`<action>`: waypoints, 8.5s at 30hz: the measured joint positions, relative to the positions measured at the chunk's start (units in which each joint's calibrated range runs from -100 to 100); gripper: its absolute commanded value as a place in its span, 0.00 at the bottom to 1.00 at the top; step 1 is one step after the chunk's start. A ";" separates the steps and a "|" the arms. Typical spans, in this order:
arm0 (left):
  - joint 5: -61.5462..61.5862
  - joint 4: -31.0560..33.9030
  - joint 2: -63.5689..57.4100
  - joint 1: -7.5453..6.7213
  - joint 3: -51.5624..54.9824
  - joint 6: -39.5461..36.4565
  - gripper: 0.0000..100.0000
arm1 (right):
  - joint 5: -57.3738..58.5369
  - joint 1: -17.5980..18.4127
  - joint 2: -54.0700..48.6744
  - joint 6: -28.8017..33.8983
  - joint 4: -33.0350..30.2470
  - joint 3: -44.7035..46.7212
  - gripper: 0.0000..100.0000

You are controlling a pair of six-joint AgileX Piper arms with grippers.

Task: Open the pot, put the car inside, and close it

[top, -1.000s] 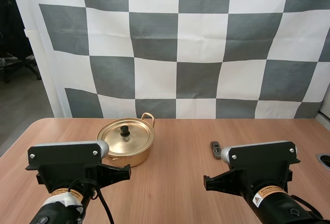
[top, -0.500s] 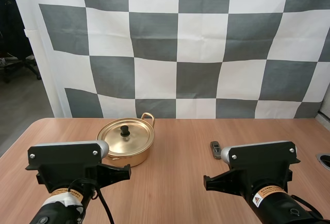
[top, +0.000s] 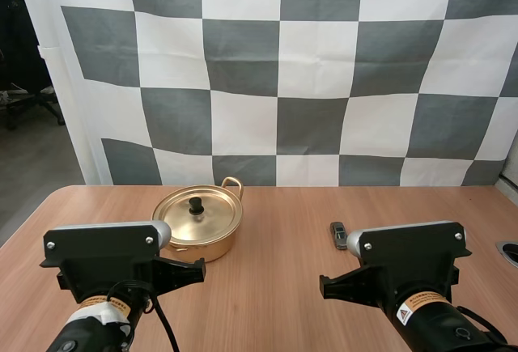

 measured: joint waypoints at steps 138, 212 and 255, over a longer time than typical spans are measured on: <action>37.20 -2.60 95.66 -2.68 -64.60 24.98 0.99 | 20.94 -1.20 68.98 -14.39 9.90 -58.87 1.00; 37.77 -1.65 75.33 -2.68 -74.89 23.51 0.00 | 14.98 -3.53 101.43 -12.21 9.65 -58.87 1.00; 43.53 -1.65 74.42 -2.68 -81.44 22.51 0.00 | 14.55 -4.67 103.55 -11.81 8.72 -57.86 0.00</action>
